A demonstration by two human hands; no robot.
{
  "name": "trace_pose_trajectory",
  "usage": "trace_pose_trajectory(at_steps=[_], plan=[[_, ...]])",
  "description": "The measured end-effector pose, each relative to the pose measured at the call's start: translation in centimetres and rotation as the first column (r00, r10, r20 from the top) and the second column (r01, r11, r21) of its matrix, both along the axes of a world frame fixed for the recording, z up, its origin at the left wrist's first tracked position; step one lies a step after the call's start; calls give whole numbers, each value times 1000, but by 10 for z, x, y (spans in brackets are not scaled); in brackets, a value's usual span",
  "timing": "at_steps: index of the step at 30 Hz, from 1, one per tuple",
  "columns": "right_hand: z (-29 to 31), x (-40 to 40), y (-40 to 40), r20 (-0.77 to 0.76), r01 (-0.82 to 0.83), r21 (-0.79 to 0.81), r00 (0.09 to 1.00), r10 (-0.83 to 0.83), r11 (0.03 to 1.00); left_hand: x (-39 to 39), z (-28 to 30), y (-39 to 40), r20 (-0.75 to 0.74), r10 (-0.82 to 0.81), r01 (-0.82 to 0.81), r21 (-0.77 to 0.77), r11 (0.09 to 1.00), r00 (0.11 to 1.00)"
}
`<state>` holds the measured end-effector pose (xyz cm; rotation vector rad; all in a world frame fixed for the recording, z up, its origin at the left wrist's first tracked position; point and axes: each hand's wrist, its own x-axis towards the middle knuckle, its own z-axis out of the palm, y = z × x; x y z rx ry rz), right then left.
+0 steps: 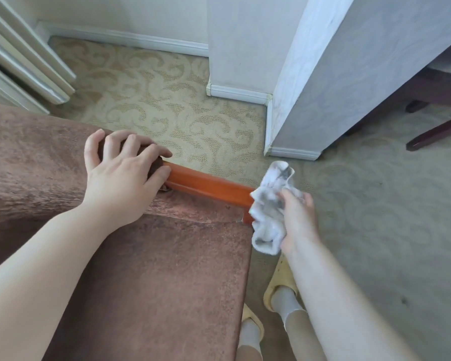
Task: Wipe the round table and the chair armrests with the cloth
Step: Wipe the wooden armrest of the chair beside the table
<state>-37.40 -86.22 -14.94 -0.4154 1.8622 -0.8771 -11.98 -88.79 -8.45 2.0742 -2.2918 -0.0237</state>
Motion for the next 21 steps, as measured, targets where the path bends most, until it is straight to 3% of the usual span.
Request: trace_pose_trajectory(at_steps=[1,2,3,5,7,10,11,12,15,19,21], plan=[[1,13,13,-312,-102,-52,946,81,993,0,1,0,0,-4,4,10,1000,1000],[12,39,27,-538,-222,-118,834,126,968,0,2,1,0,-7,7,22,1000,1000],[20,68,37,-670,-360,-179,726,155,916,0,3,1,1,-6,6,25,1000,1000],[28,123,45,-735,-548,-228,639,227,805,1,4,1,7,0,0,27,1000,1000],[26,139,47,-762,-662,-173,559,327,729,2,3,1,7,-14,14,44,999,1000],[5,84,59,-904,-835,-63,279,323,546,4,4,1,-3,-35,35,68,997,999],[-2,56,59,-910,-838,-50,262,320,543,4,5,1,-7,-32,32,75,997,999],[-8,32,58,-898,-801,-62,304,317,595,4,6,1,-13,-28,29,76,997,1000],[-17,7,54,-756,-631,-123,560,340,766,5,3,2,-44,-29,31,58,998,999],[-22,27,75,-714,-501,-317,685,144,805,-10,-14,29,-161,121,-132,-60,989,980],[-30,29,99,-588,-377,-328,799,125,866,-28,-36,62,-257,202,-219,-38,975,945]])
